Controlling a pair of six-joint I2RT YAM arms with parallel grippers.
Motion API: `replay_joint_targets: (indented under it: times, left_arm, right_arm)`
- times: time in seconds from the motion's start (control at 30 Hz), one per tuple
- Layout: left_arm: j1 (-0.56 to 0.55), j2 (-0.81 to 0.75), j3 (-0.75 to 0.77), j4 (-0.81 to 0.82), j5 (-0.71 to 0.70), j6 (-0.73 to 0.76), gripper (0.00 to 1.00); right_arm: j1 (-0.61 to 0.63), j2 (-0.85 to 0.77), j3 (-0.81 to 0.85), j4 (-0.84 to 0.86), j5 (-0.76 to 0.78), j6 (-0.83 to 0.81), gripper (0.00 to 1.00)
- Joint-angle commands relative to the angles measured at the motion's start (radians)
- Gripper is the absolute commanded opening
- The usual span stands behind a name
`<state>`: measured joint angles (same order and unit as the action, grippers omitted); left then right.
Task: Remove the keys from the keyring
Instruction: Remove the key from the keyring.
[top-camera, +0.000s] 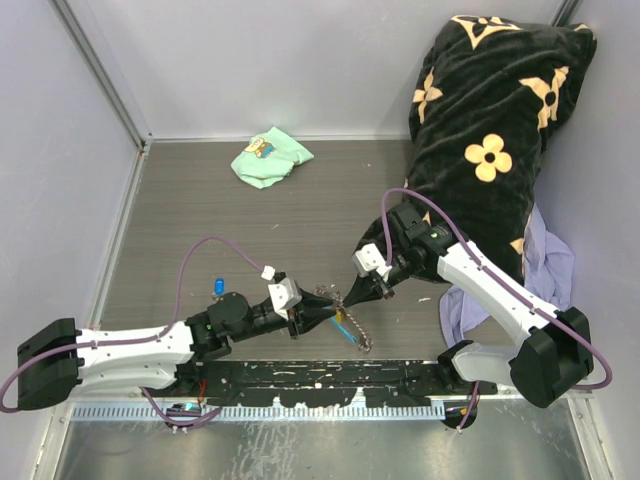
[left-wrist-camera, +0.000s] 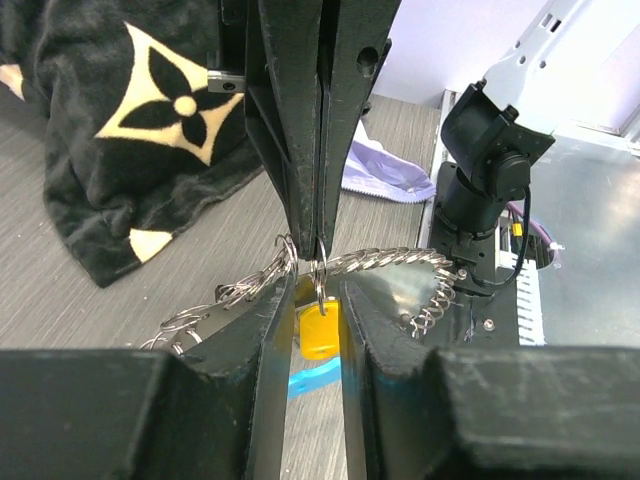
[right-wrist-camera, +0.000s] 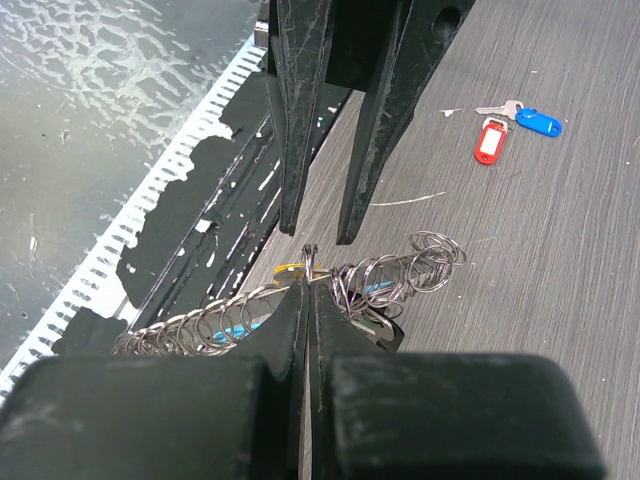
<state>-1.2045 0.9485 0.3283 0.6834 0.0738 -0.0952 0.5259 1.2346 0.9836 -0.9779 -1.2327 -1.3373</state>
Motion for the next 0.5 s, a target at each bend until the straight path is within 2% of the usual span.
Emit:
replay_joint_targets:
  times: [0.0, 0.47]
  left_arm:
    - [-0.003, 0.016, 0.040, 0.077, -0.011, -0.007, 0.25]
    - [-0.004, 0.052, 0.057, 0.089, -0.022, -0.016, 0.23]
  right_arm:
    - [-0.004, -0.013, 0.035, -0.005, -0.068, -0.022, 0.01]
    - [-0.004, -0.014, 0.030, -0.007, -0.074, -0.025, 0.01]
